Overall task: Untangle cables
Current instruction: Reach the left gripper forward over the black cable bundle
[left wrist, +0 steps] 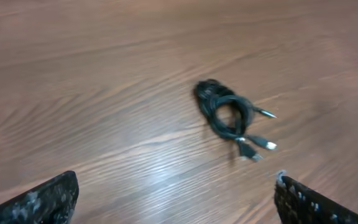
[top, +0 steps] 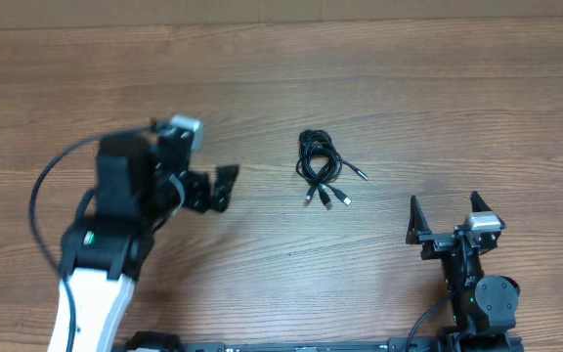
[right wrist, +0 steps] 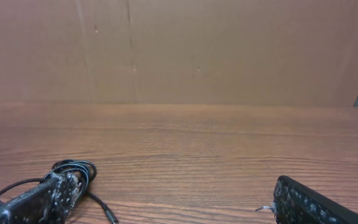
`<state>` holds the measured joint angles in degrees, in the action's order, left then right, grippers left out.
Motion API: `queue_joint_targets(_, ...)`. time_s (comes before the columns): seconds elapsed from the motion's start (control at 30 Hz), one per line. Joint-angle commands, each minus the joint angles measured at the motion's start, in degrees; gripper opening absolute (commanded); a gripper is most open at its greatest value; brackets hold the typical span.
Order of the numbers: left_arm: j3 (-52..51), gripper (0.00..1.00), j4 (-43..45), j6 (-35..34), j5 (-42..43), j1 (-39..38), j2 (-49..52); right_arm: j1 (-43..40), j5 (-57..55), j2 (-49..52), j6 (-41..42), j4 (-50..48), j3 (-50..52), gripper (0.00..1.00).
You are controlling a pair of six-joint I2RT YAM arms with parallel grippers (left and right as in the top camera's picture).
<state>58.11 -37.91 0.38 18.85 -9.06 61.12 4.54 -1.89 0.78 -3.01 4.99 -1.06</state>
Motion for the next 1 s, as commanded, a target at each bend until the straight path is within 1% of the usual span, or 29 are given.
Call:
queue_joint_targets(0.0,7.5,1.00,-1.7,0.1,-3.0,-5.1,7.8,-0.2,0.1,-0.6,-0.1,-0.3,0.6,1.00)
queue_joint_targets(0.2,16.9,1.00,-4.3,-4.5,-7.9,-12.6,21.3,-0.2,0.1,-0.6,-0.1,-0.3,0.6,1.00)
queue_joint_targets(0.37,20.8,1.00,-4.1,-9.6,-10.1,-16.4,29.1,-0.2,0.1,-0.6,-0.1,-0.3,0.6,1.00)
queue_joint_targets(0.6,21.9,1.00,-3.3,-9.8,-10.1,-18.8,36.9,-0.2,0.1,-0.6,-0.1,-0.3,0.6,1.00)
queue_joint_targets(0.77,21.9,1.00,-0.5,-9.9,-9.6,-19.2,41.2,-0.2,0.1,-0.6,-0.1,-0.3,0.6,1.00)
queue_joint_targets(0.97,21.9,1.00,1.6,-9.9,-5.4,-19.2,45.5,-0.2,0.1,-0.6,-0.1,-0.3,0.6,1.00)
